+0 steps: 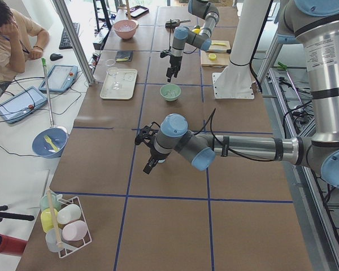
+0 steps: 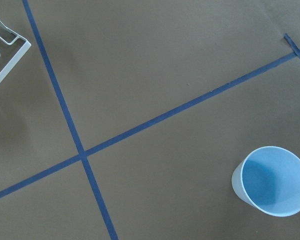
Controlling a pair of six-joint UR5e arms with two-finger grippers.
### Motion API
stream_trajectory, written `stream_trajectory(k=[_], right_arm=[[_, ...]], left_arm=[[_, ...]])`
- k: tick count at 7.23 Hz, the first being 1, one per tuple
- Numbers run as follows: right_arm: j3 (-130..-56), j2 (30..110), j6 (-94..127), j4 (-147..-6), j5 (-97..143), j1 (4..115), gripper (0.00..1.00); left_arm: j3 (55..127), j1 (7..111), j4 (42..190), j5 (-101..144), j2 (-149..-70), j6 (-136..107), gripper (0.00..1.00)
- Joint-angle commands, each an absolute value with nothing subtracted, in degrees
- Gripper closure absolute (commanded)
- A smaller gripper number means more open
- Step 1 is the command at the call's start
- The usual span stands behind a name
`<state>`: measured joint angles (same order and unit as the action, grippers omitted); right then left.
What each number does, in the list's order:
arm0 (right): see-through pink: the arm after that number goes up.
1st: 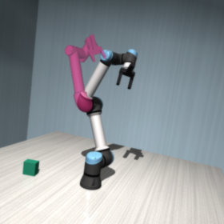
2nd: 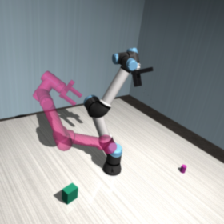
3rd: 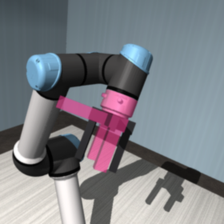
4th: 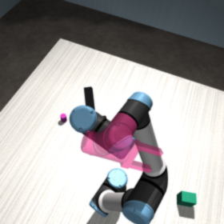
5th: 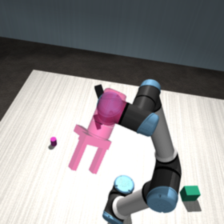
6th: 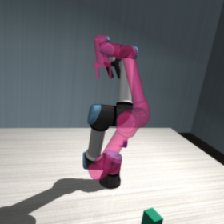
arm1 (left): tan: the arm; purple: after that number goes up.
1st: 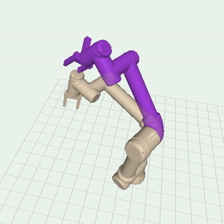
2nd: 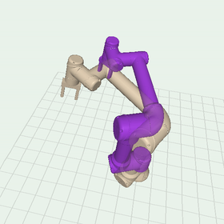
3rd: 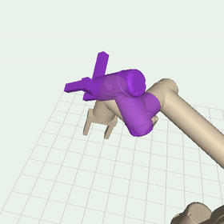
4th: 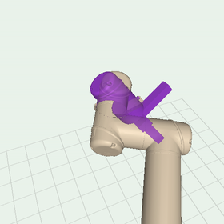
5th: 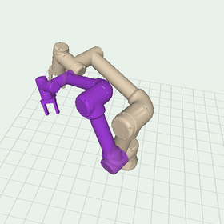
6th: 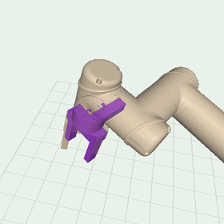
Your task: Pour ice into bowl
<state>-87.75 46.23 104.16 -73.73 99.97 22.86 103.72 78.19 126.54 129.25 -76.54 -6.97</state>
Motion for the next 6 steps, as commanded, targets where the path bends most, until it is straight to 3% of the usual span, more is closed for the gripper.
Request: stream_trajectory(k=[1, 2, 3, 6], right_arm=[[-81.60, 44.84, 104.06, -68.93, 99.84, 21.45, 0.26], [-80.52, 43.87, 104.06, -68.82, 99.93, 21.45, 0.67], [-80.51, 43.77, 104.06, -68.47, 100.02, 21.45, 1.00], [-81.12, 43.59, 104.32, -65.86, 99.84, 21.97, 1.00]], left_arm=[[103.62, 78.49, 126.21, 129.37, -77.17, -6.68, 0.00], [104.15, 78.57, 126.21, 129.37, -76.99, -6.94, 0.00], [104.15, 78.57, 126.21, 129.37, -76.99, -6.94, 0.00], [104.15, 78.57, 126.56, 129.20, -76.65, -6.86, 0.00]])
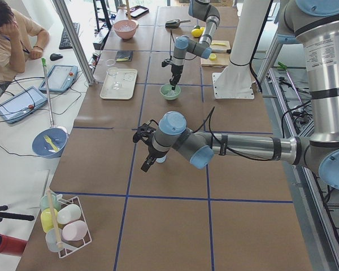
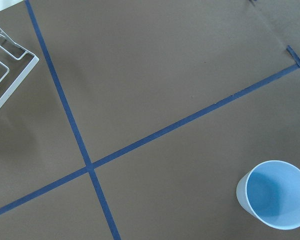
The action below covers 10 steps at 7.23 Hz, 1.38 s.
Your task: Pour ice into bowl
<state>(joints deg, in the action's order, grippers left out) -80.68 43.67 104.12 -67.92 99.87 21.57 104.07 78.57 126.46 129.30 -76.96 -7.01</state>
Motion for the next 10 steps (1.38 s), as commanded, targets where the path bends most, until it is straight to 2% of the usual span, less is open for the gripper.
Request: stream_trajectory(k=[1, 3, 4, 5, 7, 9, 10], right_arm=[[-84.69, 44.90, 104.59, -63.05, 101.67, 24.32, 1.00], [-99.86, 59.60, 104.33, -62.40, 102.91, 26.44, 1.00], [-105.33, 67.77, 101.89, -61.88, 103.79, 27.50, 1.00], [-106.86, 74.99, 95.86, -58.13, 104.23, 29.16, 1.00], [-105.74, 91.77, 85.57, -42.70, 112.17, 36.86, 1.00], [-101.28, 100.51, 70.49, -38.08, 124.15, 48.90, 1.00], [-97.68, 102.11, 64.48, -36.23, 125.67, 52.09, 1.00]], left_arm=[[104.32, 78.66, 126.56, 129.20, -76.12, -6.77, 0.00], [103.62, 78.57, 126.56, 128.76, -76.11, -6.59, 0.00], [103.54, 78.49, 126.56, 128.67, -76.11, -6.68, 0.00], [103.71, 78.57, 126.48, 128.67, -76.11, -6.59, 0.00], [103.62, 78.57, 126.56, 128.67, -76.03, -6.59, 0.00], [103.45, 78.57, 126.39, 128.76, -76.03, -7.11, 0.00], [103.80, 78.66, 126.65, 128.76, -75.94, -7.03, 0.00]])
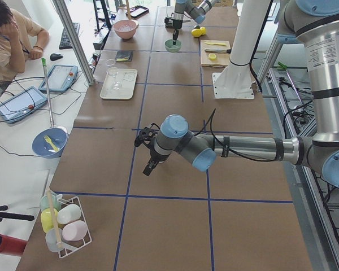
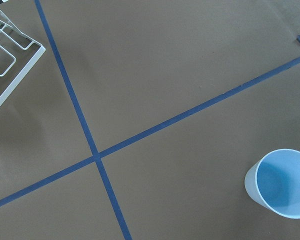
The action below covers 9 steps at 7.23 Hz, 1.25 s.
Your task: Pour ice into bowl
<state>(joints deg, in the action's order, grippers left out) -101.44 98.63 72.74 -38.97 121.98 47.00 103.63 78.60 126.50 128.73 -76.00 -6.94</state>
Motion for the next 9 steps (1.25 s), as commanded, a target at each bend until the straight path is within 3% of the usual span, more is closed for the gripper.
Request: stream_trajectory(k=[1, 5, 6, 7, 8, 9], right_arm=[[-93.91, 102.82, 61.64, -34.12, 127.60, 53.95, 1.00], [-92.72, 102.31, 62.05, -33.22, 129.99, 53.79, 1.00], [-92.12, 102.13, 62.14, -33.31, 129.99, 53.70, 0.87], [-91.76, 102.04, 62.14, -33.31, 129.99, 53.70, 0.86], [-91.24, 102.04, 62.05, -33.22, 129.99, 53.70, 0.73], [-91.58, 102.04, 62.05, -33.05, 130.08, 53.70, 0.01]], left_arm=[[103.54, 78.58, 126.74, 128.67, -75.94, -7.12, 0.00], [103.80, 78.66, 126.83, 128.67, -75.94, -7.21, 0.00], [103.62, 78.66, 126.83, 128.67, -75.94, -7.12, 0.00], [103.54, 78.66, 126.83, 128.67, -75.85, -7.12, 0.00], [103.71, 78.58, 126.83, 128.67, -75.68, -7.21, 0.00], [103.80, 78.66, 126.91, 128.67, -74.98, -7.12, 0.00]])
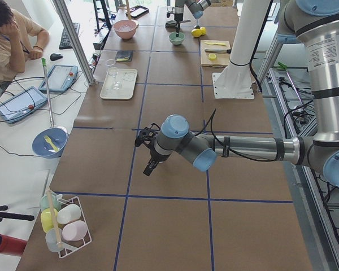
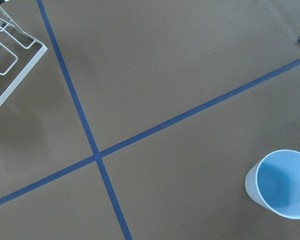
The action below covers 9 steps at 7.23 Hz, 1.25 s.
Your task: Pour ice into bowl
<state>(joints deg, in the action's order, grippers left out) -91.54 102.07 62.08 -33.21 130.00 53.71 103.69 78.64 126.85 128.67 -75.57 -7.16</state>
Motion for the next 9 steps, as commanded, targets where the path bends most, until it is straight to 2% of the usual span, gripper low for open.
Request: stream_trajectory(k=[1, 2, 4, 6, 7, 9], right_arm=[[-91.67, 101.95, 62.05, -33.05, 130.77, 53.79, 0.00], [-91.93, 101.52, 61.96, -33.05, 134.09, 56.92, 0.00], [-91.58, 100.02, 61.35, -34.01, 146.73, 70.69, 0.00], [-91.32, 100.72, 59.34, -34.19, 146.52, 75.31, 0.00], [-91.32, 101.51, 51.67, -37.84, 145.30, 76.98, 0.00], [-91.93, 101.34, 23.27, -54.57, 140.48, 80.84, 0.00]], left_arm=[[103.71, 78.58, 127.00, 128.67, -74.97, -7.12, 0.00], [103.71, 78.57, 127.00, 128.67, -74.97, -7.12, 0.00], [103.97, 78.66, 127.00, 128.67, -74.80, -7.12, 0.00], [103.01, 78.84, 126.39, 128.76, -74.36, -6.95, 0.00], [101.88, 80.32, 125.34, 129.28, -73.75, -6.86, 0.00], [101.68, 84.63, 116.94, 136.26, -74.18, -6.50, 0.00]])
